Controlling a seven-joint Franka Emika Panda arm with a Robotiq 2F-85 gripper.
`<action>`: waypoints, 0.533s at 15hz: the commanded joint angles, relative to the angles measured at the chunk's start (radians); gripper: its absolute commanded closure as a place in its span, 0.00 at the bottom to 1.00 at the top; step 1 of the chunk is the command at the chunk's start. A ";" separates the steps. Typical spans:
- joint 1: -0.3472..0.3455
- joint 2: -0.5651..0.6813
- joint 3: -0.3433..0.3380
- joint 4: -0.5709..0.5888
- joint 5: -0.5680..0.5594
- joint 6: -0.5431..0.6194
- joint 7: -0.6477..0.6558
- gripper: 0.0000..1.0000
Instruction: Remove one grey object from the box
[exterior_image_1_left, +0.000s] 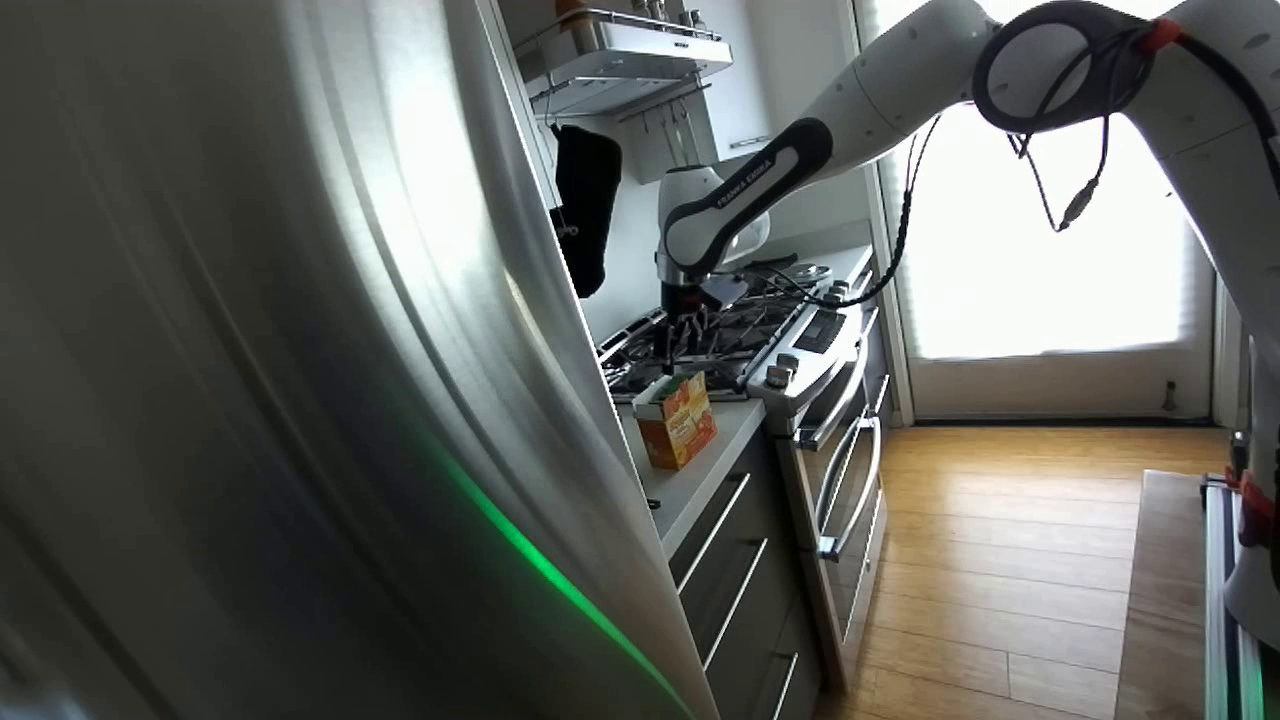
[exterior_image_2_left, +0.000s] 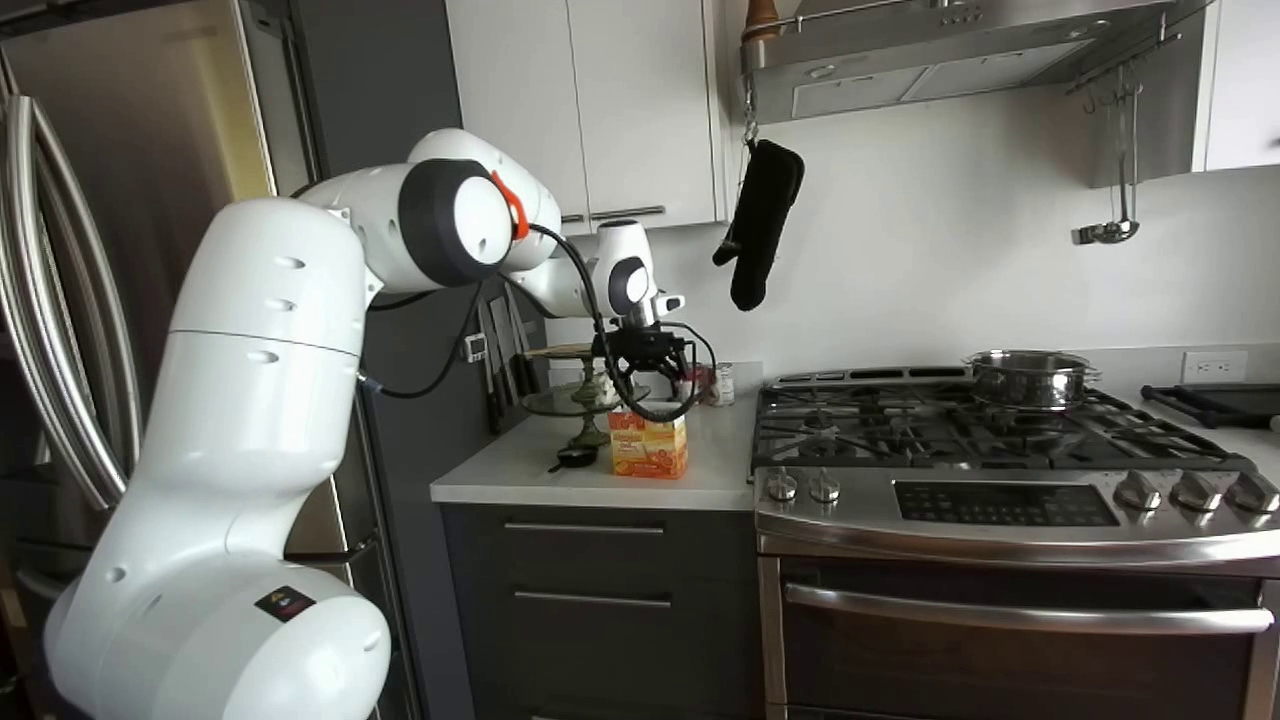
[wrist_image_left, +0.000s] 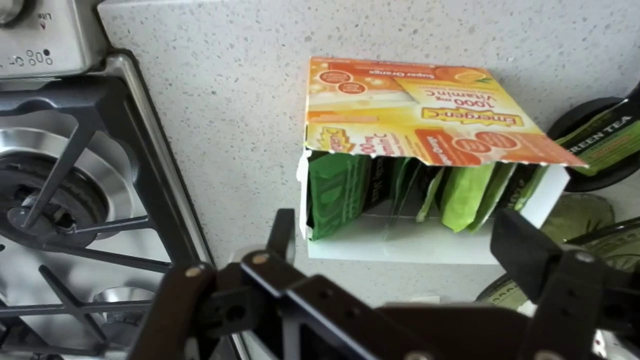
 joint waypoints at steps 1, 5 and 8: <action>0.006 0.051 -0.014 0.045 -0.031 0.004 0.033 0.00; -0.001 0.072 -0.003 0.068 -0.014 0.007 0.010 0.00; 0.000 0.083 0.006 0.087 -0.008 -0.007 0.004 0.00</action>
